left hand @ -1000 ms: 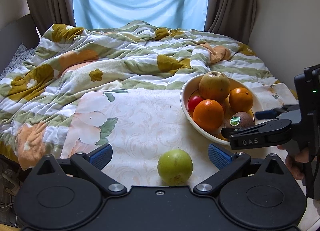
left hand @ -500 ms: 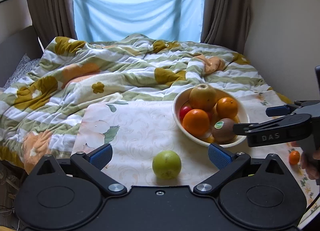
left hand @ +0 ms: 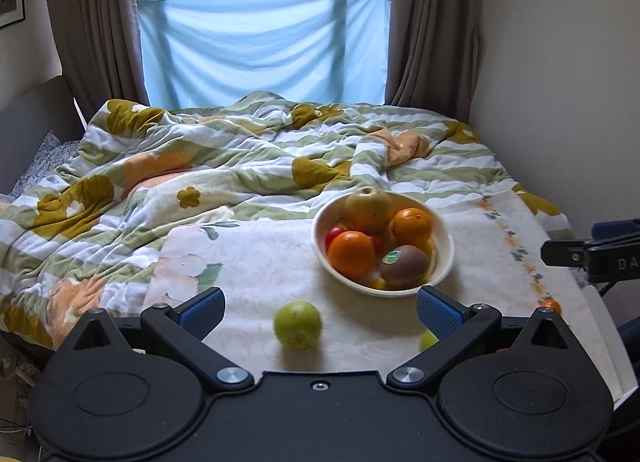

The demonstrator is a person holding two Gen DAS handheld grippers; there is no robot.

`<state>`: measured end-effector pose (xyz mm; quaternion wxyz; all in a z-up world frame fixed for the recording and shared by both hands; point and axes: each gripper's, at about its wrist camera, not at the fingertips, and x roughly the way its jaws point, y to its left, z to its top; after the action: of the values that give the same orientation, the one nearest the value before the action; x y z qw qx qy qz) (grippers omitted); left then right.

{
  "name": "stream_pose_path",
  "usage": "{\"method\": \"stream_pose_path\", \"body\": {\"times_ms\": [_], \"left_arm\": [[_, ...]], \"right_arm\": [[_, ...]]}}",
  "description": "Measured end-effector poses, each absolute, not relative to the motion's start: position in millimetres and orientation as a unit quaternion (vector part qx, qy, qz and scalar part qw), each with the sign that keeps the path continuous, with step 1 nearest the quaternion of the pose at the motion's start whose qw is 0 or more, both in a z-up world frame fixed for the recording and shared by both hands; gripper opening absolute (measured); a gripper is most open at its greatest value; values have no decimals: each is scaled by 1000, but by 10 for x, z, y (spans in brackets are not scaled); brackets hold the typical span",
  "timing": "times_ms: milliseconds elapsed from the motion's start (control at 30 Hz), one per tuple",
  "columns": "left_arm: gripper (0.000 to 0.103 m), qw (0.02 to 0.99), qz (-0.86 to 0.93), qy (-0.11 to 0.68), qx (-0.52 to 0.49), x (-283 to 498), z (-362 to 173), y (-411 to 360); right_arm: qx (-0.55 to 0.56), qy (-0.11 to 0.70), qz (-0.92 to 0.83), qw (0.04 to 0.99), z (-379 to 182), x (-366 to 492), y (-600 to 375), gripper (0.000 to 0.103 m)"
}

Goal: Organize fruits
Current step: 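Withdraw both tools from the bowl toward the green apple and mandarin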

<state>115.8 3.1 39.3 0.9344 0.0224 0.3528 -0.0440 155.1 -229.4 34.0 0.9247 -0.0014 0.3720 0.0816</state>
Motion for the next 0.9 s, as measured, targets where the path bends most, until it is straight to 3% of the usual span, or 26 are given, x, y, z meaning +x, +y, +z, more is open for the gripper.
{"method": "stream_pose_path", "body": {"times_ms": [367,900], "left_arm": [[103,932,-26,360,21,885,220,-589],[101,929,-34,368,17,1213,-681,-1101]], "right_arm": [[8,374,84,924,274,1140,-2978,103],[-30,385,80,919,-665,1261,-3534,103]]}}
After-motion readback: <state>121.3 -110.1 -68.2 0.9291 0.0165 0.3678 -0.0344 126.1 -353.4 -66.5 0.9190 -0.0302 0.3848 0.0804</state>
